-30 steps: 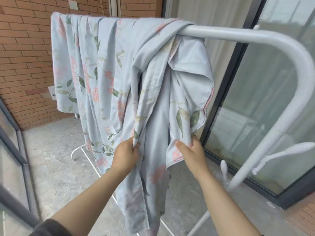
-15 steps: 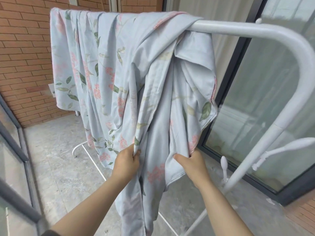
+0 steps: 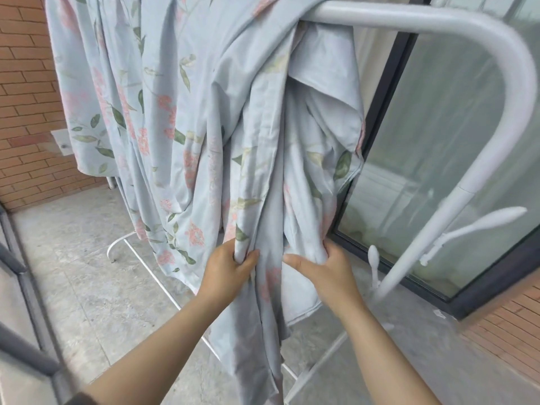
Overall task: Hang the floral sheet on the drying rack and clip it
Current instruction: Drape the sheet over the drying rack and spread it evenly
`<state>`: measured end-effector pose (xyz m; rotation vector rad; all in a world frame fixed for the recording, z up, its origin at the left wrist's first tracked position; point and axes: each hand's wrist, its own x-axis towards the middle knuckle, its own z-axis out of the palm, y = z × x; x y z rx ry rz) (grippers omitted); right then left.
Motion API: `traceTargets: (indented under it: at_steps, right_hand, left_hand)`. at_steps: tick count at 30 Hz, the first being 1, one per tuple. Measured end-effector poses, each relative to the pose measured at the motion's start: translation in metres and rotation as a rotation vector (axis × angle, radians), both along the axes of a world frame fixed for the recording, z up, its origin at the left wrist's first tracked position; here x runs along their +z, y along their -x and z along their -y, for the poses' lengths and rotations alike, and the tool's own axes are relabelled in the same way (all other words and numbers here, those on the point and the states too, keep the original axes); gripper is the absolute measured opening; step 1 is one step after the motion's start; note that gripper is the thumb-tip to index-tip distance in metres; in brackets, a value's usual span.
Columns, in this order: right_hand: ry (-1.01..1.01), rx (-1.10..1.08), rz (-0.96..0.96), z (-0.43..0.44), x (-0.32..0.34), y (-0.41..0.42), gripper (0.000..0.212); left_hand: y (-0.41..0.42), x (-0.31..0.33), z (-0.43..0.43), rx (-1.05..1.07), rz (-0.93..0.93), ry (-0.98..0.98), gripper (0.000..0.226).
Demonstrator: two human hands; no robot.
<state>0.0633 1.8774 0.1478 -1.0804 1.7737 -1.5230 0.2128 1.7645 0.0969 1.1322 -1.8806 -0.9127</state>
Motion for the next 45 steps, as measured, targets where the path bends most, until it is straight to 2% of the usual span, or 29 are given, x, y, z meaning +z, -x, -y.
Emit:
traceTargets:
  at_steps: [2,4,6,8,9,11,13,16,20,23,26,28,29,33,38,43,45]
  right_hand:
    - [-0.146,-0.056,-0.079,0.002,-0.018,0.001,0.01]
    - [-0.181,-0.145,-0.102,0.003,-0.035,0.001,0.012]
    - [-0.084,-0.204,-0.1,0.0,-0.041,-0.003,0.017]
    - [0.024,-0.244,-0.103,-0.006,-0.039,-0.008,0.015]
    - [0.051,-0.25,-0.139,-0.008,-0.038,-0.009,0.023]
    - [0.047,-0.241,-0.274,-0.009,-0.036,-0.01,0.042]
    - [0.008,-0.281,-0.401,-0.006,-0.038,-0.01,0.05]
    - [-0.133,-0.33,-0.487,-0.002,-0.049,-0.011,0.05]
    - [-0.342,-0.314,-0.564,0.0,-0.064,-0.02,0.049]
    - [-0.389,-0.317,-0.539,0.002,-0.067,-0.022,0.045]
    - [-0.15,-0.398,-0.337,-0.003,-0.064,-0.027,0.027]
    - [0.046,-0.504,-0.294,-0.01,-0.06,-0.03,0.017]
    - [0.069,-0.515,-0.284,-0.012,-0.06,-0.03,0.016]
    - [-0.135,-0.46,-0.308,-0.009,-0.079,-0.021,0.029]
    - [-0.129,-0.409,-0.296,-0.021,-0.076,-0.017,0.011]
    - [-0.155,-0.277,-0.15,-0.057,-0.084,-0.007,0.024]
    - [-0.167,-0.219,-0.144,-0.073,-0.087,0.001,0.019]
  left_hand:
    - [-0.006,-0.006,0.006,0.004,0.046,0.018,0.034]
    - [-0.014,-0.012,0.009,0.001,0.091,0.035,0.031]
    - [-0.027,-0.026,0.011,-0.02,0.18,0.018,0.027]
    - [-0.044,-0.055,0.005,-0.085,0.353,-0.048,0.026]
    - [-0.052,-0.071,0.0,-0.099,0.404,-0.094,0.027]
    - [-0.065,-0.091,-0.01,-0.05,0.35,-0.167,0.028]
    - [-0.066,-0.087,-0.009,0.009,0.273,-0.157,0.03]
    - [-0.059,-0.064,-0.002,-0.024,0.191,-0.081,0.027]
    - [-0.051,-0.045,0.001,-0.075,0.138,0.038,0.038]
    - [-0.049,-0.047,-0.001,-0.087,0.087,0.02,0.039]
    - [-0.053,-0.052,-0.004,-0.085,0.003,-0.015,0.04]
    - [-0.054,-0.052,-0.003,-0.114,-0.025,-0.023,0.043]
    - [-0.054,-0.052,-0.004,-0.131,-0.022,-0.027,0.045]
    - [-0.043,-0.051,-0.015,-0.166,0.048,-0.03,0.048]
    - [-0.034,-0.051,-0.027,-0.121,0.083,-0.04,0.046]
    - [-0.022,-0.054,-0.051,-0.088,0.063,-0.106,0.007]
    - [-0.013,-0.056,-0.068,-0.048,0.074,-0.125,0.003]
